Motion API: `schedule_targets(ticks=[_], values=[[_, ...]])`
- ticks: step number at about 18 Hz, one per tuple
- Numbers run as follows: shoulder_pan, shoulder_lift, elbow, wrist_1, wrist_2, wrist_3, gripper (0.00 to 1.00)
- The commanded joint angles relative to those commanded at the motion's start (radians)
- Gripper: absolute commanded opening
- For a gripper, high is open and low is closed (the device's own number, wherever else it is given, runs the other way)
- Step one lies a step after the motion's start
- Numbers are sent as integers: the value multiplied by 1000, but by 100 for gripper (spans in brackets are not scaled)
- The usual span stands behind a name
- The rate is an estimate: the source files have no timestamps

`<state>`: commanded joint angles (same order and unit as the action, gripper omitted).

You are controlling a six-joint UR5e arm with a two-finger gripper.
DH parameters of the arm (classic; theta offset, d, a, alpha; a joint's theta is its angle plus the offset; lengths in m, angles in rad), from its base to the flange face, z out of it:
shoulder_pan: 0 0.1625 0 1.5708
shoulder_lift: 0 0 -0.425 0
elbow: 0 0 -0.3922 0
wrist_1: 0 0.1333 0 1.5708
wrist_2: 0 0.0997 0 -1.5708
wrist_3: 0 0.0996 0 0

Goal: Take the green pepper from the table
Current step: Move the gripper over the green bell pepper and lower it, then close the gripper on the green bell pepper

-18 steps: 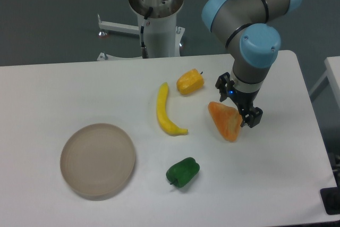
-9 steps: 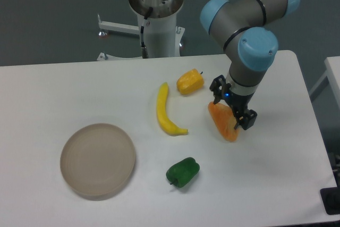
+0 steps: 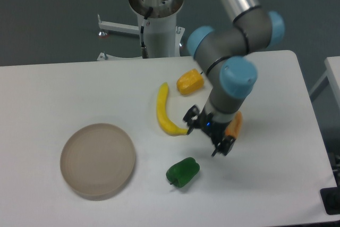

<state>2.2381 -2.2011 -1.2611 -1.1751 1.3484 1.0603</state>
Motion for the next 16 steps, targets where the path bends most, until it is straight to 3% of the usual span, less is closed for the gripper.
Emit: schedule_targets(ticks=[3, 14, 15, 16], values=[[-18, -52, 48, 83, 0, -32, 100], [-46, -91, 32, 88, 21, -34, 100], [-48, -97, 32, 88, 21, -34, 90], [-49, -98, 32, 85, 21, -34, 67]])
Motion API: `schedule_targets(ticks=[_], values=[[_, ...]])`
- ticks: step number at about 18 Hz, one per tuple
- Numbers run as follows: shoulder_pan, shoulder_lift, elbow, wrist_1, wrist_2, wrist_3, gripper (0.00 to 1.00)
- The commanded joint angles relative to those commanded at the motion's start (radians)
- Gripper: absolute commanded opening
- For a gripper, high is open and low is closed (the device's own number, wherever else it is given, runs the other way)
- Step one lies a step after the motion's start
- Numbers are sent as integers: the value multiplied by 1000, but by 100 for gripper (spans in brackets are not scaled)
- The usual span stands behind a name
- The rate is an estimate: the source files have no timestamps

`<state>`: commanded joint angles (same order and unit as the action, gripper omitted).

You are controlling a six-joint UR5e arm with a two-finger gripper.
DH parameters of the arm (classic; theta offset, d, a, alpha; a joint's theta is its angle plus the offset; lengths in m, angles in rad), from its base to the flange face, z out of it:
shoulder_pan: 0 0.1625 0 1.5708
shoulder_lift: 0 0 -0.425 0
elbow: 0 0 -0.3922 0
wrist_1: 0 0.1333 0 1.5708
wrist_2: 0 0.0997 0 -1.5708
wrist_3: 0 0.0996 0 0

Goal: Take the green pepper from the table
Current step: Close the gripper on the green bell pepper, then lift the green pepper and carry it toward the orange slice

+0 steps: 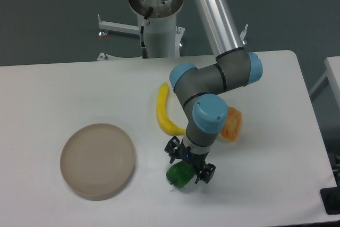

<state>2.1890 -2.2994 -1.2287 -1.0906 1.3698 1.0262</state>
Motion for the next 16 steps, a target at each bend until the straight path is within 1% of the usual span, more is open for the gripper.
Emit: schedule_targets(ticks=[1, 2, 3, 4, 6, 9, 10, 11, 14, 16], values=[[-2, -2, -2, -3, 0, 2, 45], [-2, 0, -2, -5, 0, 2, 25], [0, 0, 0, -6, -2, 2, 10], [0, 3, 0, -6, 0, 2, 0], [3, 14, 3, -6, -3, 2, 0], [20, 61, 0, -11, -8, 0, 0], [37, 83, 0, -38, -8, 0, 0], [46, 101, 0, -78, -8, 3, 0], [107, 172, 0, -227, -6, 20, 0], [142, 201, 2, -290, -6, 69, 0]])
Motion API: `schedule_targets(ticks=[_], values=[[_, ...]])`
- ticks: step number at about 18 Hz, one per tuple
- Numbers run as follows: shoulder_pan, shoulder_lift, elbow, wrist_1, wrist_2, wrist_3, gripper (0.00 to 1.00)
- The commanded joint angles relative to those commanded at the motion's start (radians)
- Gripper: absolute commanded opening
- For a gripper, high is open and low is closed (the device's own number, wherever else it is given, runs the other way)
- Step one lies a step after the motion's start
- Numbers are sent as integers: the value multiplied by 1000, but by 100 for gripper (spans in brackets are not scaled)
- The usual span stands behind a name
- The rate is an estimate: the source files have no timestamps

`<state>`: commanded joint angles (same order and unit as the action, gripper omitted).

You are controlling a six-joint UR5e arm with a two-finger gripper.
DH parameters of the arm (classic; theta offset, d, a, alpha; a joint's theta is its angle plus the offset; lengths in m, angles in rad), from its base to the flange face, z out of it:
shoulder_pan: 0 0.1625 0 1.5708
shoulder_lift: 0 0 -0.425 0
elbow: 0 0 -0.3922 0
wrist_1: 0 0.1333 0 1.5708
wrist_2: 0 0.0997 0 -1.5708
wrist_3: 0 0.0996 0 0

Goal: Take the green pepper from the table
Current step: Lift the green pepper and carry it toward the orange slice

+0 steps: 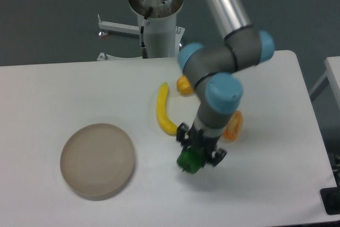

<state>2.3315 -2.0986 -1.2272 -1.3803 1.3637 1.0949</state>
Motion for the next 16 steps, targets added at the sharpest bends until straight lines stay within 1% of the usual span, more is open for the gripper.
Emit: schedule_targets(ticks=[4, 5, 8, 10, 13, 16], values=[[46, 41, 17, -104, 18, 138, 0], [54, 45, 17, -114, 62, 170, 0], [48, 39, 44, -112, 153, 220, 0], [48, 40, 55, -112, 158, 281, 0], [48, 43, 55, -105, 158, 380, 0], [54, 45, 57, -103, 160, 431, 0]])
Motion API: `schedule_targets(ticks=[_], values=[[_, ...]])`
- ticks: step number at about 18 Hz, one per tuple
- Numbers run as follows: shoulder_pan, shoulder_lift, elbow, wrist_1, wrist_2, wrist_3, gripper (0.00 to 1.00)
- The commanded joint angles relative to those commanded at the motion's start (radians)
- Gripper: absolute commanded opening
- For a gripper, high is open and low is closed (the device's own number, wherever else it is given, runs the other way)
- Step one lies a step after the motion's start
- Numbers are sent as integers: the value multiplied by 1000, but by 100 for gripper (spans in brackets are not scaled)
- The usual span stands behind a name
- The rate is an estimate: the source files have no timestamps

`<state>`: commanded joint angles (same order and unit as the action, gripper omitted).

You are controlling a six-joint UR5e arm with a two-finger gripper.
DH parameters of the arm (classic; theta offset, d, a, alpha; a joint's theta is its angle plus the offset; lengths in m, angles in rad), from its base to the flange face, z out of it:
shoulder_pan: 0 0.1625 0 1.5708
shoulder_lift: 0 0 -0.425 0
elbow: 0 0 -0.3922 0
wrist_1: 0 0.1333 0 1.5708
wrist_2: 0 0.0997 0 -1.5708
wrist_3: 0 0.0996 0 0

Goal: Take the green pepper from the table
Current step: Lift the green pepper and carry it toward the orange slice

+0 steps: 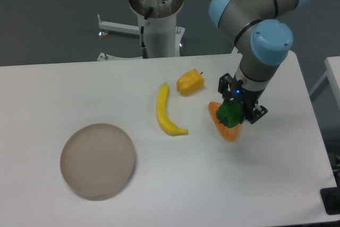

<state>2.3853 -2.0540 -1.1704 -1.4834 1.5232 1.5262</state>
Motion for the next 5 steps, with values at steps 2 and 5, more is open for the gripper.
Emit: schedule_targets(ticks=[2, 5], values=[[-3, -3, -2, 3, 0, 2, 0], [-2, -3, -2, 5, 0, 2, 0]])
